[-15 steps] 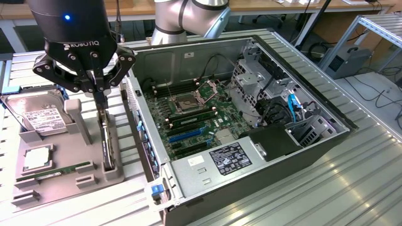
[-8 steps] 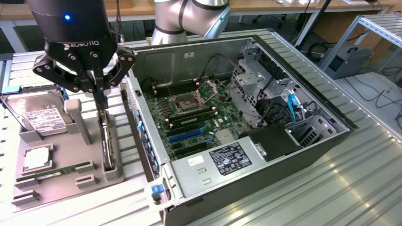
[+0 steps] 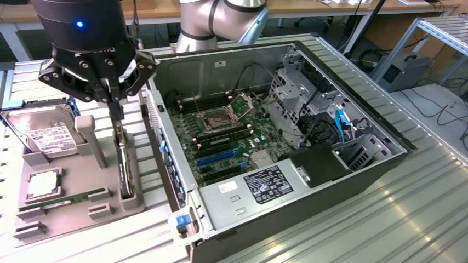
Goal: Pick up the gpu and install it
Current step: 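Pick up the gpu and move the gpu toward the slot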
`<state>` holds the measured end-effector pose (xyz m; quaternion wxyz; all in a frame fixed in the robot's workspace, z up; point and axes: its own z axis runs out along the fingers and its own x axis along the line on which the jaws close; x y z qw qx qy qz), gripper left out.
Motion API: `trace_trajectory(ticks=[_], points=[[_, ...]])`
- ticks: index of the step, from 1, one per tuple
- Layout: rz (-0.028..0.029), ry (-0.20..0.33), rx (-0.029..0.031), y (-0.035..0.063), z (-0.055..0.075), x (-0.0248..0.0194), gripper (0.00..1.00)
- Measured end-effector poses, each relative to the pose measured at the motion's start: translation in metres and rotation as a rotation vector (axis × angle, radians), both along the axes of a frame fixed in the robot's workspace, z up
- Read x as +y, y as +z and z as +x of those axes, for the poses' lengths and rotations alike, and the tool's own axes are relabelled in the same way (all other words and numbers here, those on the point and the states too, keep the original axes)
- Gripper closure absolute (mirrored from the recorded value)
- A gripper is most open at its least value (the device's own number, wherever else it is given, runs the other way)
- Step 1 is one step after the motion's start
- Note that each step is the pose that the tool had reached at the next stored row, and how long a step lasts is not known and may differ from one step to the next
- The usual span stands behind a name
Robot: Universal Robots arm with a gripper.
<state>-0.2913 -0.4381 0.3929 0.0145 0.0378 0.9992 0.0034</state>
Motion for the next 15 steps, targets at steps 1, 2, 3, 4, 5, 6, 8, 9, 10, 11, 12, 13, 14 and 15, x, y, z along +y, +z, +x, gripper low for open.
trace_trajectory(ticks=[1,2,3,4,5,6,8,9,10,11,12,13,14,15], points=[[0.0224,0.000,0.0004,0.0001,0.0000,-0.0003,0.89],[0.0560,0.000,0.0002,0.0001,0.0000,-0.0009,0.89],[0.0589,0.000,0.0002,0.0001,0.0000,-0.0009,0.89],[0.0590,0.000,0.0002,0.0001,0.0000,-0.0009,0.89],[0.0591,0.000,0.0002,0.0001,0.0000,-0.0009,0.89],[0.0590,0.000,0.0002,0.0001,0.0000,-0.0009,0.89],[0.0590,0.000,0.0002,0.0001,0.0000,-0.0009,0.89],[0.0590,0.000,0.0002,0.0001,0.0000,-0.0009,0.89],[0.0590,0.000,0.0002,0.0001,0.0000,-0.0009,0.89],[0.0590,0.000,0.0002,0.0001,0.0000,-0.0009,0.89],[0.0590,0.000,0.0002,0.0001,0.0000,-0.0009,0.83],[0.0591,0.000,0.0002,0.0001,0.0000,-0.0009,0.76],[0.0590,0.000,0.0002,0.0001,0.0000,-0.0009,0.71],[0.0590,0.000,0.0002,0.0001,0.0000,-0.0009,0.64]])
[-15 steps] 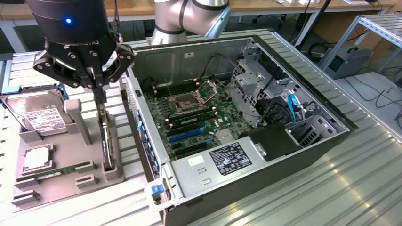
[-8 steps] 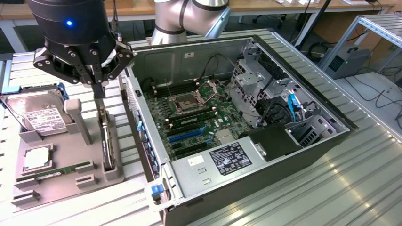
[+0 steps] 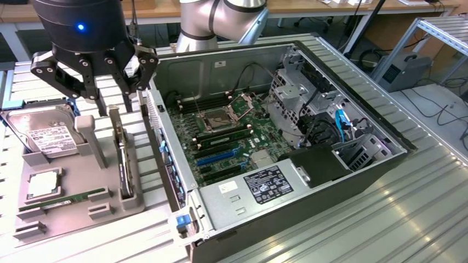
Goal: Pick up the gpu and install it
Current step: 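Pick up the gpu and move the gpu toward the slot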
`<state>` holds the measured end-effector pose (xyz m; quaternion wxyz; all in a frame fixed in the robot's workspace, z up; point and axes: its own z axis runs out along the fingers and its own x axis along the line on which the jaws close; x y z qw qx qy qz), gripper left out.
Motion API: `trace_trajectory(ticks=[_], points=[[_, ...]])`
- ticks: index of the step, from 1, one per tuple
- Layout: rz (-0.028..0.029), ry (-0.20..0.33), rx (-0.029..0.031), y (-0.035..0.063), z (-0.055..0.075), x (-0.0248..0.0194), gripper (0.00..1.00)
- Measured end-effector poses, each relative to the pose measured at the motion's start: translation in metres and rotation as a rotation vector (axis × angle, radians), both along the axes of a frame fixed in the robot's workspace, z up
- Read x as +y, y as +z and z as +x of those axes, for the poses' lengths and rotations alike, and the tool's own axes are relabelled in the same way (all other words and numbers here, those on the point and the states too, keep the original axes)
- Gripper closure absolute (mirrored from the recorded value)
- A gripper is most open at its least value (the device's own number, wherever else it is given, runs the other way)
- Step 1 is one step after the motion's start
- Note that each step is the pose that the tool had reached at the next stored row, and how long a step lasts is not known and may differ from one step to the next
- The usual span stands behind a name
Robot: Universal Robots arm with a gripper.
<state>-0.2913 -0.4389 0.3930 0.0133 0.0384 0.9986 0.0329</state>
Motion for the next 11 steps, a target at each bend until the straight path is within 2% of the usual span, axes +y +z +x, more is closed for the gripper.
trace_trajectory(ticks=[1,2,3,11], points=[[0.0000,0.000,0.0000,0.0000,0.0000,0.0000,0.58],[0.0000,0.000,0.0000,0.0000,0.0000,0.0000,0.58],[0.0000,0.000,0.0000,0.0000,0.0000,0.0000,0.52],[0.0000,0.000,0.0000,0.0000,0.0000,0.0000,0.52]])
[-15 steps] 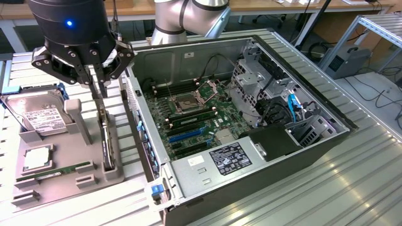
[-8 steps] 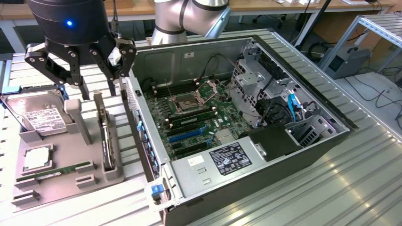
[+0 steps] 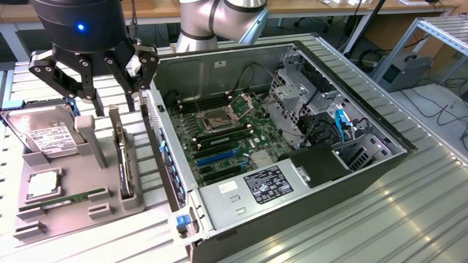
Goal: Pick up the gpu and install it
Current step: 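Pick up the gpu and move the gpu toward the slot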
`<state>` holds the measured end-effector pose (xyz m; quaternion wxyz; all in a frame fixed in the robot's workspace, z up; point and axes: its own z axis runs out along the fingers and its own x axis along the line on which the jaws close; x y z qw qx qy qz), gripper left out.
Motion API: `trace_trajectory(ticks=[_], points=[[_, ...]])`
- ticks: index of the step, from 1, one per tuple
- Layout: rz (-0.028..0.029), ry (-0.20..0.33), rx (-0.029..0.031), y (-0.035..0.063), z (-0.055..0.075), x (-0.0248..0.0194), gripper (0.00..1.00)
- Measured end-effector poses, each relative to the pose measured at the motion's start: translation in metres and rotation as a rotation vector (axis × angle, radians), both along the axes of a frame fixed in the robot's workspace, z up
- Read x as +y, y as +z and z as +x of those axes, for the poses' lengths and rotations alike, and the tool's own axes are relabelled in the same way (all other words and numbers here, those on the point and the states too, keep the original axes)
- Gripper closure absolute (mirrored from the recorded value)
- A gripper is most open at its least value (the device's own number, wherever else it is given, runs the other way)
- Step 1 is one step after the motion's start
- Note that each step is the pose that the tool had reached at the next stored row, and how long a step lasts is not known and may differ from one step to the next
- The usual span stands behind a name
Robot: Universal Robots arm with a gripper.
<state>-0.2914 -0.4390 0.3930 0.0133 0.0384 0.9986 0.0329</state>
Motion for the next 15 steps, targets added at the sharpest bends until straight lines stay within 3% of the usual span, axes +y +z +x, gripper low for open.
trace_trajectory(ticks=[15], points=[[0.0000,0.000,0.0000,-0.0047,-0.0007,0.0000,0.52]])
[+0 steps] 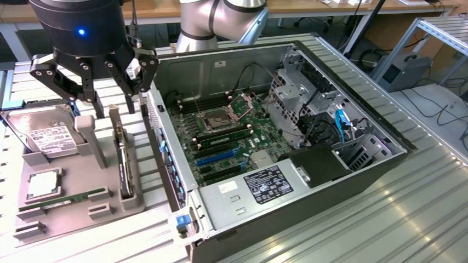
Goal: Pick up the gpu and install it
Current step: 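Pick up the gpu and move the gpu toward the slot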
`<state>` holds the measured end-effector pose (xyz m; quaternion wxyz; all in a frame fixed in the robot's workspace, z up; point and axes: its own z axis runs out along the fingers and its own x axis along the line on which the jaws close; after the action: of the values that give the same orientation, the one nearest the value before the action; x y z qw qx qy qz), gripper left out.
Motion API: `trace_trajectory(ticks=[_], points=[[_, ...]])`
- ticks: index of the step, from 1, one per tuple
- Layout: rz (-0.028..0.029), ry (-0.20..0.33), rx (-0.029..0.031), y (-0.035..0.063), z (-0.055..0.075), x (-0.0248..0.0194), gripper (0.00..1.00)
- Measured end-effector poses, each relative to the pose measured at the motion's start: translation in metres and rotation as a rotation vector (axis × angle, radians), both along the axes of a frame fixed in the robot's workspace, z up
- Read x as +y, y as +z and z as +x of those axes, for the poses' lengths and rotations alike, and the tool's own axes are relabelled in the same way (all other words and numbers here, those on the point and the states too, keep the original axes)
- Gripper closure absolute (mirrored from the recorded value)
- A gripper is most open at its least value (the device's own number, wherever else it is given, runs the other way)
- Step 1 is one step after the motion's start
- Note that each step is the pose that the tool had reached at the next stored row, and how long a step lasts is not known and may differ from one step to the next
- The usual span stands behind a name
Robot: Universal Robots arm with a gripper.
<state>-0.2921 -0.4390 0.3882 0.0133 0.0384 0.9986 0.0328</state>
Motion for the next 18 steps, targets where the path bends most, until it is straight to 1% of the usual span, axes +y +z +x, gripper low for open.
trace_trajectory(ticks=[18], points=[[0.0000,0.000,-0.0001,-0.0043,-0.0001,0.0000,0.52]])
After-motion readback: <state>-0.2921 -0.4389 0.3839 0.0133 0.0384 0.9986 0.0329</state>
